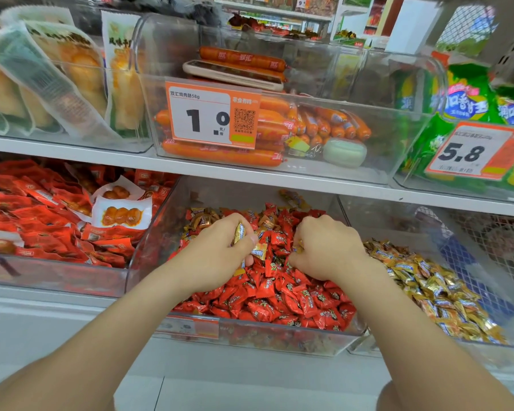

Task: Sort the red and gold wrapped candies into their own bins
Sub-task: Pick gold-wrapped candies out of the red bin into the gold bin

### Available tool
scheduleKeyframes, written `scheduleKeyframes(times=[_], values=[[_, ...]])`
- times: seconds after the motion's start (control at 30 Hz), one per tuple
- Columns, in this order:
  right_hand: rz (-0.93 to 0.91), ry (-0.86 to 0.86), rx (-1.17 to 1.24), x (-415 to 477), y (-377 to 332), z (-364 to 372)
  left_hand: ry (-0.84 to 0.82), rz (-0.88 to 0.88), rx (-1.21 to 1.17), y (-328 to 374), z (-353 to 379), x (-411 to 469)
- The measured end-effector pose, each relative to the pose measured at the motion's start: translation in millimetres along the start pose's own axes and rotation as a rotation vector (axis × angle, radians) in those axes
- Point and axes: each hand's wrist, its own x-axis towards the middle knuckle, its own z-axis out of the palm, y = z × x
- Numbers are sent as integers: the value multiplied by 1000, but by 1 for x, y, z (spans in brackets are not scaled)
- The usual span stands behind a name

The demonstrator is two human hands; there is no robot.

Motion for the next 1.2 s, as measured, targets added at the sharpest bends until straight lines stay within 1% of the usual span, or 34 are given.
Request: scheduleKeyframes(times=[0.07,0.17,0.33,0.43,0.47,0.6,0.63,0.7,0.77,0.9,0.97,1.0,1.03,1.1,1.13,1.2], values=[[6,3,82,-3,5,-1,-5,10,17,1,1,1],[17,44,298,-7,19,-3,-2,17,26,2,3,1],[-54,103,660,-21,31,-13,43,33,14,6,9,2],[-35,136,786,-31,37,-18,67,50,13,12,16,-1],[-17,111,846,-35,42,-19,70,55,11,14,18,-2],[119,-93,1231,-52,77,-23,56,100,-16,27,36,-14],[157,-110,1277,-57,88,-23,45,114,-41,32,42,-18],[242,-84,1333,-64,112,-20,37,148,-60,42,58,-23],[318,-26,1320,-68,133,-9,51,190,-48,52,74,-25],[413,56,1330,-70,163,12,91,266,-41,77,102,-26],[452,100,1259,-72,177,18,88,334,-9,94,116,-28],[454,117,1185,-73,183,21,80,365,16,102,122,-27],[441,135,1060,-75,191,24,64,395,43,111,130,-25],[420,164,726,-79,204,33,33,438,109,125,148,-15],[433,174,620,-81,210,37,24,451,150,129,157,-6],[457,215,581,-84,223,43,31,462,247,134,176,18]])
